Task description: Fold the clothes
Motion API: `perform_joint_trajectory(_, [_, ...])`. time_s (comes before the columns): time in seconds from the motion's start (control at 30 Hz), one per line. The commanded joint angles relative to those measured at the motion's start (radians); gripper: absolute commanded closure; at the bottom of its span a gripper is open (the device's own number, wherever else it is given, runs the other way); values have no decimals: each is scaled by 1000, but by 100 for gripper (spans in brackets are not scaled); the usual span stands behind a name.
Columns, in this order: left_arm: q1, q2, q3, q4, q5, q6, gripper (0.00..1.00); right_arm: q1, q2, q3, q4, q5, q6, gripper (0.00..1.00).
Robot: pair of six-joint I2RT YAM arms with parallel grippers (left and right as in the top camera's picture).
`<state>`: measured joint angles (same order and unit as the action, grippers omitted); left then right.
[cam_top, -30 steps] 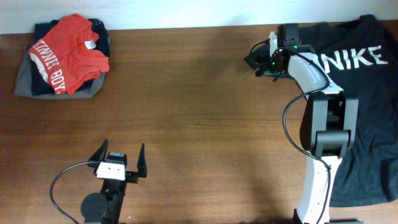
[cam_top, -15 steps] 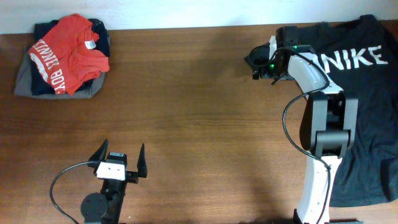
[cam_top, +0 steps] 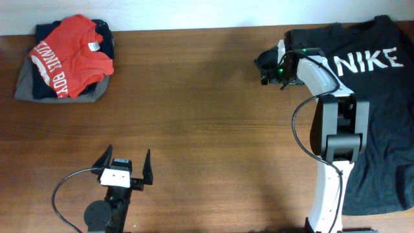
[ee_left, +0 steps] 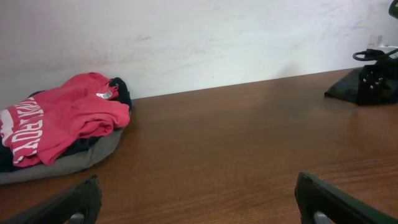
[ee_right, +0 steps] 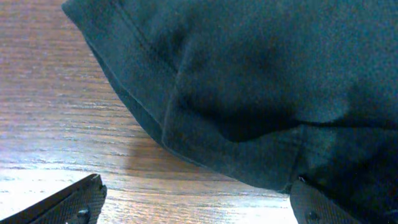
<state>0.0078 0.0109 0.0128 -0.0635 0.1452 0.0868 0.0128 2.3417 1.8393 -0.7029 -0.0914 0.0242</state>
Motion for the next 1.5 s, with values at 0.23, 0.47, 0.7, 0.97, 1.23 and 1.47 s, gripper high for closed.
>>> perform_joint_trajectory(0.23, [3,-6,-4,-2,-4,13,1,6,46,5,-1,51,-47,8])
perform_joint_trajectory(0.47, [3,-6,-4,-2,-4,13,1,6,47,5,5,79,-99,32])
perform_joint_trajectory(0.7, [3,-6,-4,-2,-4,13,1,6,45,32,19,97,-95,69])
perform_joint_trajectory(0.97, [3,-6,-4,-2,-4,13,1,9,42,213,-22,96,-87,96])
perform_joint_trajectory(1.23, [3,-6,-4,-2,-4,13,1,21,42,303,-54,101,-87,77])
perform_joint_trajectory(1.47, [3,-6,-4,-2,-4,13,1,12,77,302,-128,104,-99,34])
